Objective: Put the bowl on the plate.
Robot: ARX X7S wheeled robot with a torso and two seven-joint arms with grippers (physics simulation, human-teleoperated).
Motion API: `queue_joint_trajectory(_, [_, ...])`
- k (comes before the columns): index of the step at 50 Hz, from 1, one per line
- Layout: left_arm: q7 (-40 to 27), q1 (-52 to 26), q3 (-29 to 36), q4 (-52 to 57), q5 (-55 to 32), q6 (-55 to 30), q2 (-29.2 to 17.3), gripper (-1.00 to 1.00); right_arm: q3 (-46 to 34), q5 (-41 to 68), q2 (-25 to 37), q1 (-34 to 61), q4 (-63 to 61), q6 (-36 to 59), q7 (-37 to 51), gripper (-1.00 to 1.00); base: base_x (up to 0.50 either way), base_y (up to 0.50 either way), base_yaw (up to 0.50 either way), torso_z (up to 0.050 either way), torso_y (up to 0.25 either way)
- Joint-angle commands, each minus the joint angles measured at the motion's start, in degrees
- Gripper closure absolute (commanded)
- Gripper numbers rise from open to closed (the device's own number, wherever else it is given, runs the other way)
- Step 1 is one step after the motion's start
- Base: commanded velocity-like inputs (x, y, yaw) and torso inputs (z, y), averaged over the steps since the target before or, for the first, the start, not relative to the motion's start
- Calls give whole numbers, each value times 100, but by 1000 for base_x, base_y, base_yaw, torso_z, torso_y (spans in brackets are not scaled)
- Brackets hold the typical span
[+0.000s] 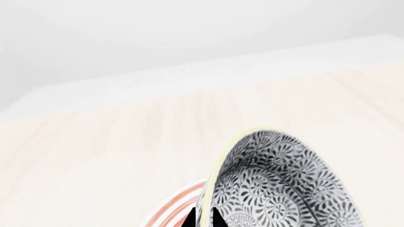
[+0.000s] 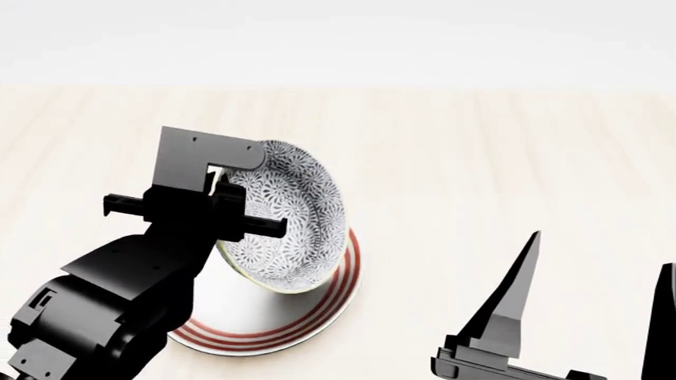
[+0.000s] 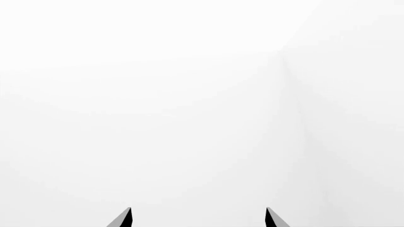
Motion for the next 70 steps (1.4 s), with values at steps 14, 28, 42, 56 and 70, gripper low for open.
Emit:
queue_joint_trajectory(14, [60, -118, 197, -517, -171, 336, 171, 100, 64, -71, -61, -11, 28, -12, -87, -100, 0, 0, 0, 0, 1])
queue_joint_trajectory(28, [-47, -668, 1415, -2204, -2063, 1233, 255, 100, 19, -63, -40, -19, 60, -23, -71, -100, 0, 0, 0, 0, 0])
queue_joint_trajectory(42, [-18, -890, 3724, -3046, -4693, 1893, 257, 100, -15, -51, -20, -32, 83, -37, -50, -100, 0, 0, 0, 0, 0])
queue_joint_trajectory(56, [-288, -842, 4347, -3233, -4455, 2898, 243, -100, -61, -35, -3, -39, 135, -44, -39, -100, 0, 0, 0, 0, 0])
queue_joint_trajectory(70, [-2593, -1141, 5011, -468, -2746, 3855, -1279, -100, -99, -26, 20, -40, 141, -42, -19, -100, 0, 0, 0, 0, 0])
